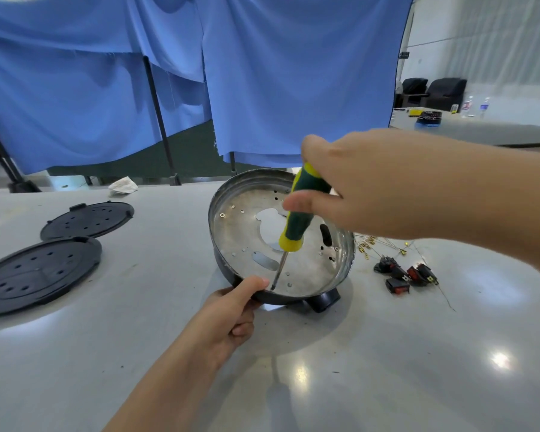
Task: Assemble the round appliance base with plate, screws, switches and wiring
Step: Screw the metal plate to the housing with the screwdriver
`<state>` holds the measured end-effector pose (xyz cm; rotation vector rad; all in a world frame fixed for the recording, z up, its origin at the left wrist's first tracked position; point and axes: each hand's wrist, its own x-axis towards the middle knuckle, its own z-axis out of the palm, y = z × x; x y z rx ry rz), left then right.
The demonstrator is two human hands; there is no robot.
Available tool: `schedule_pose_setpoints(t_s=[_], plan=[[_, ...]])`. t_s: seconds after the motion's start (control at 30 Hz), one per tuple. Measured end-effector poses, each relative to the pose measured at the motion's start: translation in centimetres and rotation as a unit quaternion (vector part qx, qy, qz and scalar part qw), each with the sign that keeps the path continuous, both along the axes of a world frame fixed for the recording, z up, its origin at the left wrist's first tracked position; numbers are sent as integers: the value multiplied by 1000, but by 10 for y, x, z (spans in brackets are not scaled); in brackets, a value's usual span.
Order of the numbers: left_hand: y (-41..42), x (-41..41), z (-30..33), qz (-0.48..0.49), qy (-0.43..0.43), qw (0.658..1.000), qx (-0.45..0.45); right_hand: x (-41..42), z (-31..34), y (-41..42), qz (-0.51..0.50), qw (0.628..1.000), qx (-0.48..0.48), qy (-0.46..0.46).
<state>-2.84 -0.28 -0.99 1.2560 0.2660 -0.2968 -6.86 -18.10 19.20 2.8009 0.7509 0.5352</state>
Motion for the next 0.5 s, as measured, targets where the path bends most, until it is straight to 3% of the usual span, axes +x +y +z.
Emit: schedule_pose_setpoints(t_s=[0.1,0.23,0.3,0.43,0.5], plan=[[0,-1,0,-1,0,1000,0,3,-2,-4,-41,993,-70,-83],[0,0,0,1,1,1000,5,3,-4,-9,-6,996,62,69],[-1,1,0,2,-1,1000,4,0,-2,-7,18,992,78,94],[-1,-1,1,2,-3,1000,7,-3,-4,-4,-10,997,-40,-61],[-1,-2,2,-1,-3,1000,6,-5,-5,-4,-25,996,-46,-70]])
